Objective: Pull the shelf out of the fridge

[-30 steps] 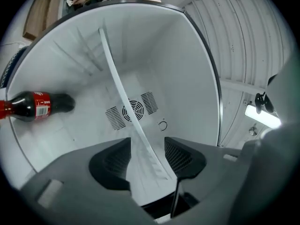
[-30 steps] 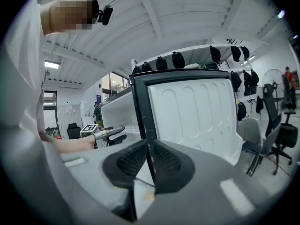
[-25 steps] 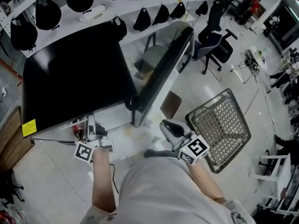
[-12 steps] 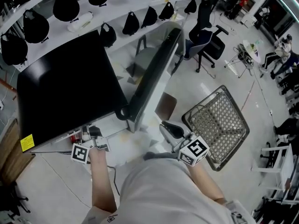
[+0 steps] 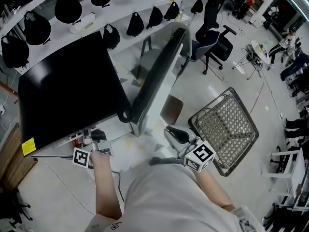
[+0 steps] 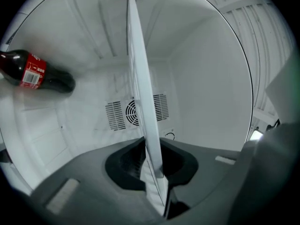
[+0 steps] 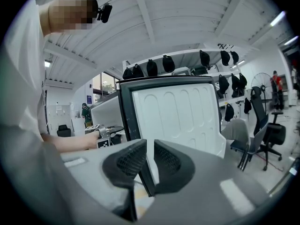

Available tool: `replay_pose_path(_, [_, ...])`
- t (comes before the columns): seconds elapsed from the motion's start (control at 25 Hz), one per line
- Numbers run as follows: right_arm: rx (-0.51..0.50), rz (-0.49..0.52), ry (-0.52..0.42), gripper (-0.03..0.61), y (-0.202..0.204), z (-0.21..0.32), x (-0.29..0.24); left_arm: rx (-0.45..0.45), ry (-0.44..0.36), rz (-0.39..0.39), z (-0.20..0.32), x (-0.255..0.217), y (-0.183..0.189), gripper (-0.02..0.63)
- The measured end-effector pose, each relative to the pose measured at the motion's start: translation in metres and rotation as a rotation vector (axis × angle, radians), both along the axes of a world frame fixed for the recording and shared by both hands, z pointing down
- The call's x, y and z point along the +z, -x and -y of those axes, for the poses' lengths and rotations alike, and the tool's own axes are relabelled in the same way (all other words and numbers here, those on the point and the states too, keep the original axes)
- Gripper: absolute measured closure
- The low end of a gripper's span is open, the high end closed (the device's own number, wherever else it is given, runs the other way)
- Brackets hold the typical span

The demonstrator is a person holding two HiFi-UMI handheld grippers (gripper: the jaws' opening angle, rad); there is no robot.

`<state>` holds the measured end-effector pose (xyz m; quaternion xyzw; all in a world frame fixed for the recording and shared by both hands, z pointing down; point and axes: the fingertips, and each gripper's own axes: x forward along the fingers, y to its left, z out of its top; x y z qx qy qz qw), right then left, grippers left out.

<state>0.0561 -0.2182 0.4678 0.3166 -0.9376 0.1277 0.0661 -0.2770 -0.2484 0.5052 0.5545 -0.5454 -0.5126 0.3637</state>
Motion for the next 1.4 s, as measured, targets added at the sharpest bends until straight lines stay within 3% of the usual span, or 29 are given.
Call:
replay_pose_path(0.6, [0.011, 0.005, 0.008, 0.529, -0.015, -0.012, 0.001, -0.026, 0.013, -0.065, -0.007, -0.001, -0.004, 0.574])
replay_pose_path(1.4, [0.04, 0.016, 0.022, 0.529, -0.035, -0.05, 0.001, -0.036, 0.028, -0.088, -0.036, 0.001, -0.016, 0.578])
